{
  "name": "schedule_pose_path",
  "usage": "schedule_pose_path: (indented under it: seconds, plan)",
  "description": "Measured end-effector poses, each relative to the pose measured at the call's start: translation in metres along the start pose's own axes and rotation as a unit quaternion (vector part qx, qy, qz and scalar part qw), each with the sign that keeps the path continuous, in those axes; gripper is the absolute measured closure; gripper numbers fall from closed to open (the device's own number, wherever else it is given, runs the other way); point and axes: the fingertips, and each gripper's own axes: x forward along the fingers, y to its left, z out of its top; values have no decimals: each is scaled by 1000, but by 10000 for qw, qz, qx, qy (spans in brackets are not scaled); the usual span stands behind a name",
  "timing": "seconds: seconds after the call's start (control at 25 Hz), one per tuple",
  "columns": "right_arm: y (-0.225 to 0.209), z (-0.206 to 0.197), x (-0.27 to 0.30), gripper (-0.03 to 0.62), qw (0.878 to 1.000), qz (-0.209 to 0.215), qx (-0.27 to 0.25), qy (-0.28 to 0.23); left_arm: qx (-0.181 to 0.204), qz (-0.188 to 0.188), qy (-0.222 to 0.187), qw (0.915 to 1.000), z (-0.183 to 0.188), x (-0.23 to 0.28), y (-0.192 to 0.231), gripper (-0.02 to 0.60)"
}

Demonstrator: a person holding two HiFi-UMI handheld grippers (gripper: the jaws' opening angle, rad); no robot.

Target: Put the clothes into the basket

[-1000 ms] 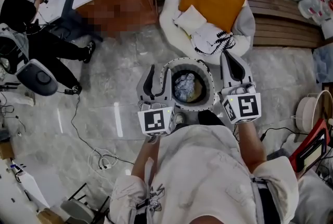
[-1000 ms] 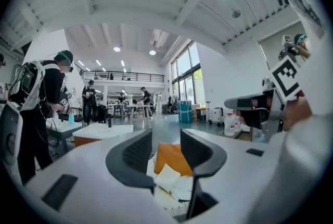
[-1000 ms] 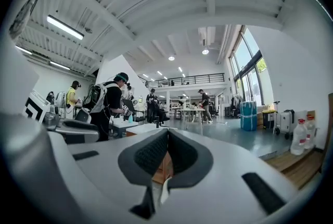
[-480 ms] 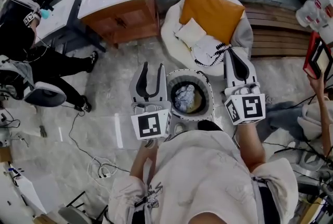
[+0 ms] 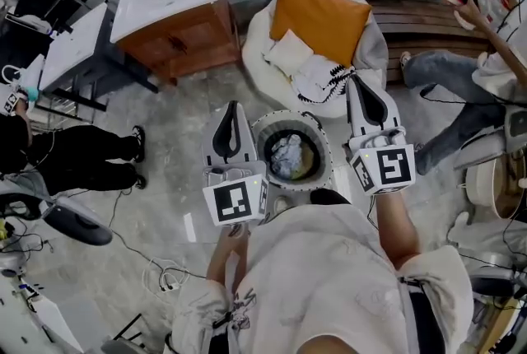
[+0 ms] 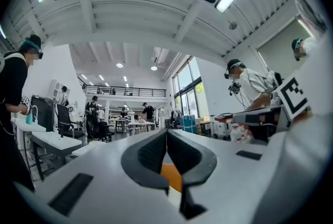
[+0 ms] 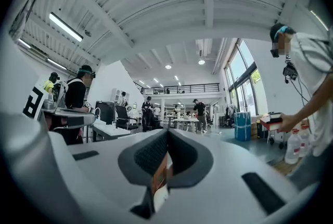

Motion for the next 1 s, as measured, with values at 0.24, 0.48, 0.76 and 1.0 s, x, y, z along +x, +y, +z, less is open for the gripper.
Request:
schedule_pose_path:
  seconds: [0.24, 0.48, 0.76, 1.0]
  plan:
    - [-4, -4, -11, 606, 9999, -99, -14, 44, -49, -71, 29, 10000, -5, 1, -10, 575]
    - [-7, 0, -12, 606, 9998, -180, -19, 17, -85, -130, 64, 9999, -5, 3, -11, 575]
    - [-16, -2, -18, 606, 9995, -312, -45, 56, -150, -256, 71, 9995, -10, 8, -22, 575]
    - [-18, -2, -22, 606, 9993, -365, -79, 79, -159, -299, 59, 9994, -10, 8, -26, 575]
